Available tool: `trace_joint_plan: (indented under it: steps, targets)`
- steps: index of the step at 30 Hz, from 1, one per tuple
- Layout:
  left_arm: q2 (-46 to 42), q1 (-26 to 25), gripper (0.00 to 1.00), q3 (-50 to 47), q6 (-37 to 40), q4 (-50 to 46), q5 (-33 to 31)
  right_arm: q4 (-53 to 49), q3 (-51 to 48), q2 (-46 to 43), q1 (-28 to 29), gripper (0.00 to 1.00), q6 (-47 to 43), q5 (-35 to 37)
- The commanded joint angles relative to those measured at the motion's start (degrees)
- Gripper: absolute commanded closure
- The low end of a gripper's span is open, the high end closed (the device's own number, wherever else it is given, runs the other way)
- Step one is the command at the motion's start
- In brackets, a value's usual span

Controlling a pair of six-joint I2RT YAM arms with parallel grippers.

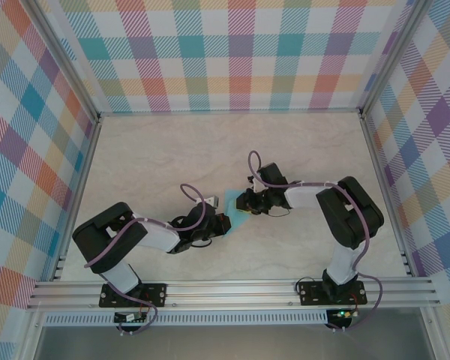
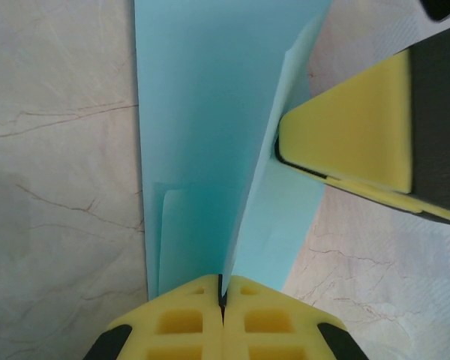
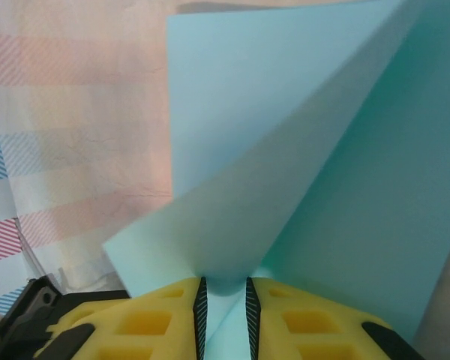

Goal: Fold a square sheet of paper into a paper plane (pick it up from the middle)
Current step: Fourth fold the wing at the center of the table.

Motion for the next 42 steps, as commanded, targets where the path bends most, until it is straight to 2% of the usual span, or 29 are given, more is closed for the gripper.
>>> trace_joint_plan:
  steps: [1,5,9,22,26,42]
  targets:
    - [0.48,0.62,1.0,-0.92,-0.44,0.65,-0.79,0.84,0.95,0.97,0.16,0.76,-1.09,-0.32]
    - [0.29,0.59,1.0,-0.75,-0.35,-0.1,-0.81,0.02,1.11,1.51,0.16,0.69,-0.67,0.48]
    - [-0.3,0.63,0.94,-0.64,-0.35,-0.94,-0.81,-2.26,1.66,2.3,0.24,0.63,-0.67,2.06]
    - [-4.61,1.03,0.72,-0.22,0.0,-5.53,-0.79,-9.42,3.63,5.04,1.32,0.57,0.02,9.08]
    - [-7.17,1.51,0.67,-0.17,0.22,-9.01,-2.0,-11.02,4.04,5.29,1.63,0.56,0.13,11.0]
    - [-15.15,3.18,0.67,-2.81,1.97,-8.75,-3.58,-20.92,9.28,8.39,4.17,0.51,1.71,19.18]
